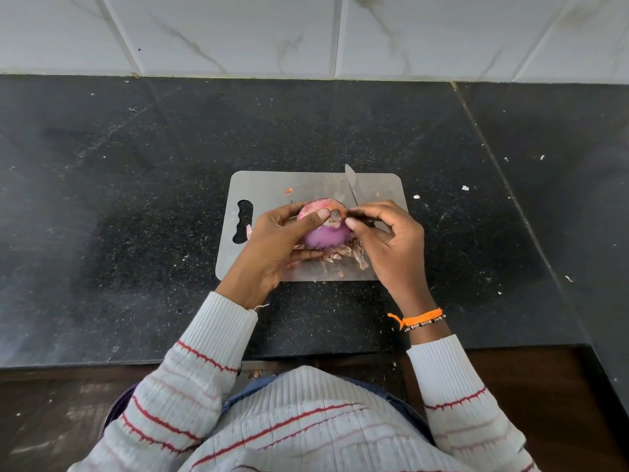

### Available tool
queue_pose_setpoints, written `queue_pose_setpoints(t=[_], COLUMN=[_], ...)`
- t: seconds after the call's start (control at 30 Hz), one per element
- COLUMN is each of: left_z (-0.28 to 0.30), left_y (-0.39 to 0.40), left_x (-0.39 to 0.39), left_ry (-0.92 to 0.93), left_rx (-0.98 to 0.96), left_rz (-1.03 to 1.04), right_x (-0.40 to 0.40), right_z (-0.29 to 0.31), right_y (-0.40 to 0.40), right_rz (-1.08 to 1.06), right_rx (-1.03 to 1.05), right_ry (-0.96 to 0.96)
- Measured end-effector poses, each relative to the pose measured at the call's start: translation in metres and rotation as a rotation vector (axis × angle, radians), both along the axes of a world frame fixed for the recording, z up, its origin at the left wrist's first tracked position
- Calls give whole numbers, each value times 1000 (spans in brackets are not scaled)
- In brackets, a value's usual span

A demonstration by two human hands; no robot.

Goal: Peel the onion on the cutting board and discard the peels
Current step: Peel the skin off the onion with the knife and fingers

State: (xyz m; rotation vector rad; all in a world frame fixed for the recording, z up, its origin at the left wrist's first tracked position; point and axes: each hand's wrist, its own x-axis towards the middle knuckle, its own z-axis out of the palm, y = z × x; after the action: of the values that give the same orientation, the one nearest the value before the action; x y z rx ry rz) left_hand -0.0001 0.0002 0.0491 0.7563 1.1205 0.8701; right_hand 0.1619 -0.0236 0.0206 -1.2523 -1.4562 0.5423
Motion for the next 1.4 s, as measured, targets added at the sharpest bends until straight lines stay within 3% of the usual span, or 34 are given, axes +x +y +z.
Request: queue_pose_setpoints(t=[0.37, 0.57, 0.93, 1.17, 1.4], left_z=[-2, -4, -5, -2, -3], left_y=[1, 0, 2, 2, 2], left_x=[4, 6, 1, -1, 1], left_ry=[89, 83, -12, -243, -263], left_rx=[76, 67, 14, -4, -1], left_rz=[-25, -26, -65, -56, -94], right_x=[6, 8, 2, 6, 5], right_z=[2, 1, -11, -25, -22], right_y=[2, 6, 9, 7, 6], right_rz=[-7, 0, -185, -235, -266], right_rx=[160, 129, -123, -196, -125], right_ry=[-264, -403, -109, -257, -281])
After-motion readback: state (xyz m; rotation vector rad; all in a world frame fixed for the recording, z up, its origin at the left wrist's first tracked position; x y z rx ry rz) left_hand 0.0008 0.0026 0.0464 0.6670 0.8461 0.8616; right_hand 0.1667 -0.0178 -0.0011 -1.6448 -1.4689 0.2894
